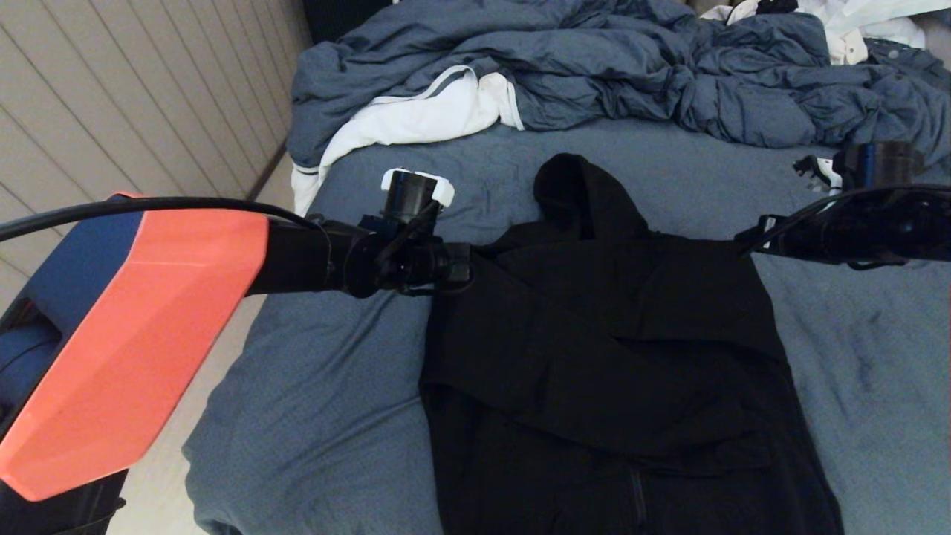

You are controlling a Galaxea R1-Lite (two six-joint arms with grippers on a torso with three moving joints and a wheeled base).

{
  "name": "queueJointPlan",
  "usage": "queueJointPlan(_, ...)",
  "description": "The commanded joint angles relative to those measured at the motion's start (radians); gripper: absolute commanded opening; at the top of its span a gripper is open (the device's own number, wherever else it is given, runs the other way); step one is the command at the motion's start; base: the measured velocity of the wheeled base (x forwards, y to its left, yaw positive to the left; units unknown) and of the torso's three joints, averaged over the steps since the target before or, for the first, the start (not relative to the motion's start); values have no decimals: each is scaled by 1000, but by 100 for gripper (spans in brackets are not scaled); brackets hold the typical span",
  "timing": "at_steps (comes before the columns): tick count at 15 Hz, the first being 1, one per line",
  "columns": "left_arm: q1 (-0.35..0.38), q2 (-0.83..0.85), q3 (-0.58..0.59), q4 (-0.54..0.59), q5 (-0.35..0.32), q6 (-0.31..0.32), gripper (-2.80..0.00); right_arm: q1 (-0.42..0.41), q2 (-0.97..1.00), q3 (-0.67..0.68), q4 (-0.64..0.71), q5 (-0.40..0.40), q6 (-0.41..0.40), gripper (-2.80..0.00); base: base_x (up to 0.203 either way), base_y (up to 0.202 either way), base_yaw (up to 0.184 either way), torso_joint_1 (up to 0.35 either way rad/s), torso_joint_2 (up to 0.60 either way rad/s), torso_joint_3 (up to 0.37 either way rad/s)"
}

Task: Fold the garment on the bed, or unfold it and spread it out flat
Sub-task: Fold the black sweatshirt

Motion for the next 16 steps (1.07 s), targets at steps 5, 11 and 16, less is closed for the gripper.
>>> queueJointPlan(5,-9,21,0,2,-4,-8,0,-1,49,-26,-2,0,-1,0,0,0,0,0,0,0)
queueJointPlan(11,-29,71,-37,4,-4,-7,0,-6,93,-58,-2,0,-3,0,0,0,0,0,0,0)
queueJointPlan(16,-28,121,-73,16,-5,-7,0,-6,111,-69,-2,3,-3,0,0,0,0,0,0,0)
